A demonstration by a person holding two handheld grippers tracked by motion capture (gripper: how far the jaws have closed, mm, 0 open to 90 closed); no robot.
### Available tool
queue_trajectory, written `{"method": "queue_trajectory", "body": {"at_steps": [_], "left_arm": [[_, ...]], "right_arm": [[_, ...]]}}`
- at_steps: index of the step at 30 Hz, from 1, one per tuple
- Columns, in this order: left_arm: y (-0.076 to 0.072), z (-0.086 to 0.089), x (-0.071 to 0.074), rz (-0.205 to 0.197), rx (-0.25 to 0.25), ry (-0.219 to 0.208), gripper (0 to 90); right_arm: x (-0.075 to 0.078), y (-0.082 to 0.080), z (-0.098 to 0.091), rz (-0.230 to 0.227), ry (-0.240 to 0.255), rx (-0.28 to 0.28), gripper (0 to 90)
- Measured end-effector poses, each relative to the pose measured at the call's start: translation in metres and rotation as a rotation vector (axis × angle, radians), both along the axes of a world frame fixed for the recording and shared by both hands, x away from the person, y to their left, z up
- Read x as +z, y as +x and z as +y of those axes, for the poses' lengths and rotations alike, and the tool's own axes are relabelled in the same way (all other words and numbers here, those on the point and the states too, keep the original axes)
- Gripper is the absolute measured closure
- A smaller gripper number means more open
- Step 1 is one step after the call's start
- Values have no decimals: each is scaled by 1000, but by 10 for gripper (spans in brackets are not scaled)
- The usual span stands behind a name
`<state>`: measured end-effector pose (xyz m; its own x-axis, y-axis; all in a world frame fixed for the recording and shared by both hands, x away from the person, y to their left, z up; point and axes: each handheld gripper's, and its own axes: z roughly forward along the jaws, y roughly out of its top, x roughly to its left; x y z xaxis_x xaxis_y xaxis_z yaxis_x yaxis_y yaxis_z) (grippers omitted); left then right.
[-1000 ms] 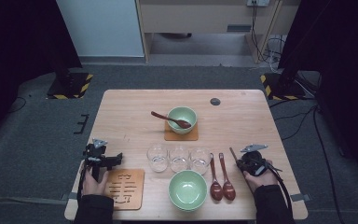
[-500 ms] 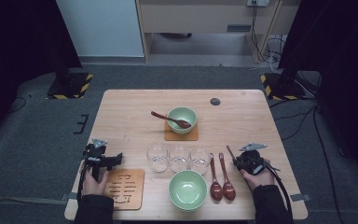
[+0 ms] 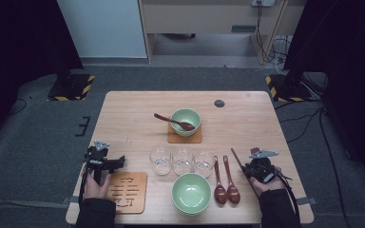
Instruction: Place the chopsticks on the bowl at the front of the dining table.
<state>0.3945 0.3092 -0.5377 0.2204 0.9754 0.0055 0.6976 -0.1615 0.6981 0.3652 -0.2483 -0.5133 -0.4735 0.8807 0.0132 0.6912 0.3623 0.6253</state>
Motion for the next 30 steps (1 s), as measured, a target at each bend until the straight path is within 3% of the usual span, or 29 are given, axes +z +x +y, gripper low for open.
{"method": "queue_trajectory", "body": {"at_steps": [23, 30], "left_arm": [[0, 0, 0, 0, 0, 0, 0], [1, 0, 0, -1, -1, -1, 0]], "right_arm": [[-5, -3, 6, 6, -27, 19, 831], [-5, -3, 6, 4, -5, 14, 838]]}}
